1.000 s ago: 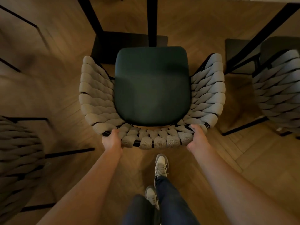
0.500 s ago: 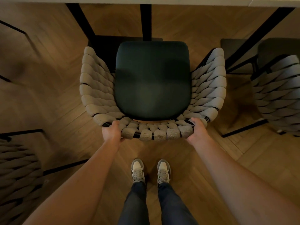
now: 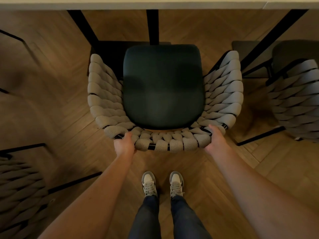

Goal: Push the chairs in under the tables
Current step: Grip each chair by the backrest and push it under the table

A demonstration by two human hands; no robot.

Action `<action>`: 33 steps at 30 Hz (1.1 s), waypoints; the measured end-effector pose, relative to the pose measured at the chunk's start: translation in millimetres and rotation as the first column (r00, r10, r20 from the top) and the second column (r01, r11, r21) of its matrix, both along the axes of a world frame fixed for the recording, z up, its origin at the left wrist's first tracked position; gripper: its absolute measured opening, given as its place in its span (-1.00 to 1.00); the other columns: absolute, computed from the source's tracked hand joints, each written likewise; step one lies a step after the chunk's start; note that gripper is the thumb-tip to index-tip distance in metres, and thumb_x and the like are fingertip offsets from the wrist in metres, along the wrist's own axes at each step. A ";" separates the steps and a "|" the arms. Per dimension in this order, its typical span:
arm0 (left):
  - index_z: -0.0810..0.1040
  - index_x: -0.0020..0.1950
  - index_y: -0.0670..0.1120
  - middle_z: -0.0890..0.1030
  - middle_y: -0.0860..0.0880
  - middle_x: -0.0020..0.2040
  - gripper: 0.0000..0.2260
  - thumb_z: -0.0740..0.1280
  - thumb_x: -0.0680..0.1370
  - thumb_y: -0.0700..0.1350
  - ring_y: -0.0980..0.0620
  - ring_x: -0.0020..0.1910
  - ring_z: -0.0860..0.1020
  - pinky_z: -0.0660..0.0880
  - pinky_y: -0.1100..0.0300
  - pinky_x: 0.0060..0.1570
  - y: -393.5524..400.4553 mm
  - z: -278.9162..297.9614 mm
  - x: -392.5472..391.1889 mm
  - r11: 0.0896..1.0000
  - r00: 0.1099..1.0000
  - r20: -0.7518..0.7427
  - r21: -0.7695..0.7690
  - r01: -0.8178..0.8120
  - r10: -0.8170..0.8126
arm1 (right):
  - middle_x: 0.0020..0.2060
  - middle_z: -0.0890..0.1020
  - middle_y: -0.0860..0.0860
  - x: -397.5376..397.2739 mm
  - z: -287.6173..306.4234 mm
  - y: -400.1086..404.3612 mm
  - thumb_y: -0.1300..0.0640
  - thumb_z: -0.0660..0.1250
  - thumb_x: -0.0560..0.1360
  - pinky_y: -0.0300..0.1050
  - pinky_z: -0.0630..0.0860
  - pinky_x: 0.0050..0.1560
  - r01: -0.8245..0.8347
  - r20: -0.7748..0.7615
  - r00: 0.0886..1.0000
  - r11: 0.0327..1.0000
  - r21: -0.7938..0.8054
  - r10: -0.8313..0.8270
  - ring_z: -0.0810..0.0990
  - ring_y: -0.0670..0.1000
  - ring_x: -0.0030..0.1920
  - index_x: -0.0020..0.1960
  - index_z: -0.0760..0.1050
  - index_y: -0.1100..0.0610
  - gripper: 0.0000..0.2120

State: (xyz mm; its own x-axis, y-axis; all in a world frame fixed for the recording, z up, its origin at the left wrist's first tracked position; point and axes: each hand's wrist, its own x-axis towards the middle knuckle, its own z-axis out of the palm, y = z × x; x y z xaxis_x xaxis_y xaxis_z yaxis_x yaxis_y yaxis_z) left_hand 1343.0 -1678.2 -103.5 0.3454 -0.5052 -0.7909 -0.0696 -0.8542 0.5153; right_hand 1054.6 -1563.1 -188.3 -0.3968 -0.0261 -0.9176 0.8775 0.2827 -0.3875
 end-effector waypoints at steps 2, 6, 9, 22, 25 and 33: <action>0.41 0.33 -0.11 0.59 -0.09 0.08 -0.61 0.33 0.57 0.03 -0.08 0.04 0.59 0.59 -0.09 0.07 0.1 2.2 2.9 0.998 0.998 0.012 0.008 0.056 -0.056 | 0.20 0.58 0.17 2.9 6.7 -0.3 -0.08 0.66 -0.23 0.43 0.47 0.17 0.013 -0.005 1.000 1.000 -0.026 -0.013 0.59 0.30 0.16 0.36 0.43 -0.05 0.14; 0.40 0.34 -0.09 0.57 -0.05 0.16 -0.57 0.33 0.57 0.10 -0.08 0.13 0.55 0.56 -0.09 0.11 0.4 6.2 9.5 0.985 0.985 0.006 0.014 0.173 -0.173 | 0.22 0.58 0.19 12.6 47.6 -5.1 -0.06 0.62 0.16 0.46 0.48 0.15 0.002 0.010 1.000 0.997 -0.076 -0.001 0.60 0.31 0.14 0.39 0.40 -0.01 -0.15; 0.40 0.33 -0.06 0.56 -0.01 0.10 -0.57 0.30 0.57 0.16 -0.07 0.12 0.54 0.52 -0.09 0.15 0.8 13.5 14.5 0.965 0.965 -0.010 0.028 0.262 -0.262 | 0.21 0.58 0.18 21.1 79.0 -4.6 -0.03 0.50 0.44 0.40 0.52 0.15 -0.010 0.040 0.999 0.991 -0.133 0.016 0.60 0.28 0.15 0.41 0.33 0.02 -0.38; 0.51 0.13 -0.08 0.62 -0.12 0.02 -0.83 0.27 0.63 -0.01 -0.08 0.02 0.61 0.56 -0.03 0.09 112.8 51.4 88.5 0.998 0.986 -0.155 -0.043 0.055 -0.061 | 0.30 0.55 0.12 166.0 125.3 54.9 -0.19 0.14 0.64 0.12 0.44 0.34 -0.484 -0.127 0.874 0.863 -0.141 0.470 0.53 0.10 0.30 0.52 0.26 0.08 -0.45; 0.53 0.14 -0.15 0.62 -0.13 -0.06 -0.79 0.27 0.63 -0.04 -0.08 -0.05 0.63 0.55 0.04 -0.09 146.9 48.5 126.8 0.997 0.976 -0.207 -0.023 -0.075 0.069 | 0.26 0.58 0.11 212.0 130.2 64.5 -0.12 0.16 0.66 0.11 0.46 0.32 -0.624 -0.108 0.782 0.768 -0.144 0.614 0.55 0.09 0.26 0.50 0.32 0.11 -0.51; 0.54 0.09 -0.15 0.63 -0.09 -0.19 -0.83 0.24 0.64 -0.07 -0.07 -0.13 0.64 0.58 0.04 -0.02 220.6 63.3 268.4 0.906 0.889 -0.240 -0.071 -0.417 0.390 | 0.14 0.62 0.03 355.4 130.7 100.3 -0.08 0.21 0.64 0.11 0.49 0.31 -0.908 -0.097 0.415 0.405 -0.106 0.905 0.59 0.01 0.16 0.38 0.44 0.13 -0.59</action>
State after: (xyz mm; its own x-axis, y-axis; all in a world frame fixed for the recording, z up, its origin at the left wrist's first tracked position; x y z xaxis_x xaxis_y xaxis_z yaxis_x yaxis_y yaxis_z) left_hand 1611.4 -1457.7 -40.2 0.3675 -0.4521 -0.8127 0.3922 -0.7170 0.5763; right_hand 1409.9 -1462.8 -57.6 -0.0892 -0.4908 -0.8667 0.1292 0.8571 -0.4986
